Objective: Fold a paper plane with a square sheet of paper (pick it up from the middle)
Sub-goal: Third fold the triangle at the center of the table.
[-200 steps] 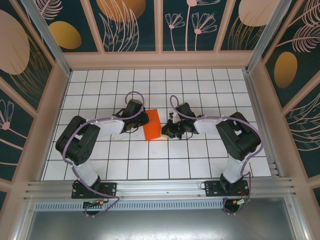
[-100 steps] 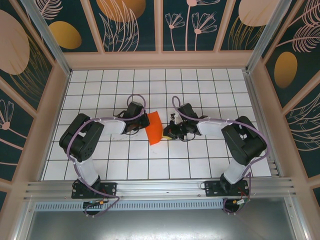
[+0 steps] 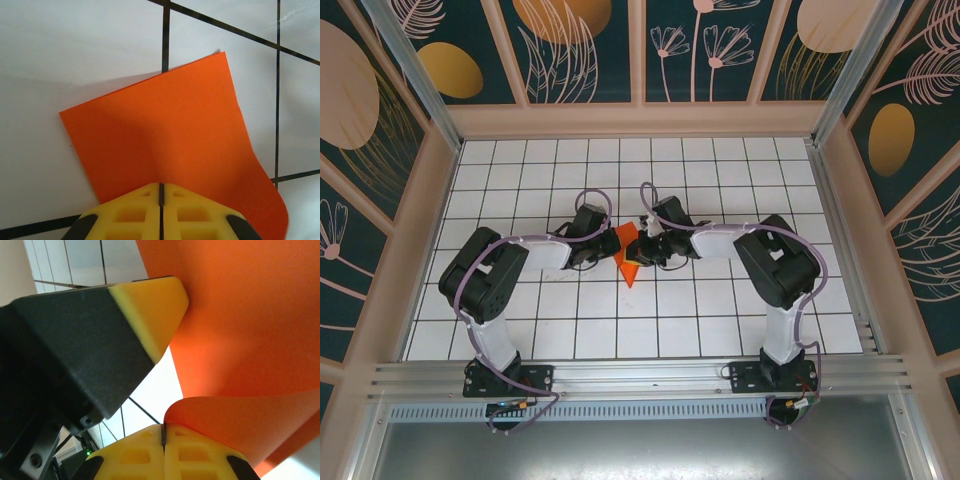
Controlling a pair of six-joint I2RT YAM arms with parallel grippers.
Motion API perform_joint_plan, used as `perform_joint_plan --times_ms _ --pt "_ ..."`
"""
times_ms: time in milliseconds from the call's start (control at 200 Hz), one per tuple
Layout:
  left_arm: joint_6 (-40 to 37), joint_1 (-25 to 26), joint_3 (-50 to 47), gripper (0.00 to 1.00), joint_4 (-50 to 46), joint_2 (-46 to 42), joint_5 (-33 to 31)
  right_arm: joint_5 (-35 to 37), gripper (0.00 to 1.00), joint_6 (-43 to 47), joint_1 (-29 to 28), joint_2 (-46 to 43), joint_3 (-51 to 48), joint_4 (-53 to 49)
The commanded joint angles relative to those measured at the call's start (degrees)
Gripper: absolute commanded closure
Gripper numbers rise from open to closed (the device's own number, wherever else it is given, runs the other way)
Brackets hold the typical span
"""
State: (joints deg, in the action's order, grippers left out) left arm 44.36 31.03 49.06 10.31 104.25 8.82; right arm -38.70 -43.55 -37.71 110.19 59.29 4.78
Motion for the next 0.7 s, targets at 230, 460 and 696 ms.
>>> perform_joint_plan --times_ms 230,460,696 --pt "-0.94 -0.01 1.56 0.85 -1.34 -4.13 -1.96 1.77 1.0 1.11 -0.31 2.76 0.88 2.0" --pt "0.08 -0.02 1.49 0.88 -2.45 -0.59 -2.74 2.3 1.0 1.49 -0.34 3.14 0.66 2.09" --pt "0.26 -0.01 1.55 0.91 -3.16 0.94 -2.67 3.19 1.0 1.56 -0.23 3.82 0.83 2.12"
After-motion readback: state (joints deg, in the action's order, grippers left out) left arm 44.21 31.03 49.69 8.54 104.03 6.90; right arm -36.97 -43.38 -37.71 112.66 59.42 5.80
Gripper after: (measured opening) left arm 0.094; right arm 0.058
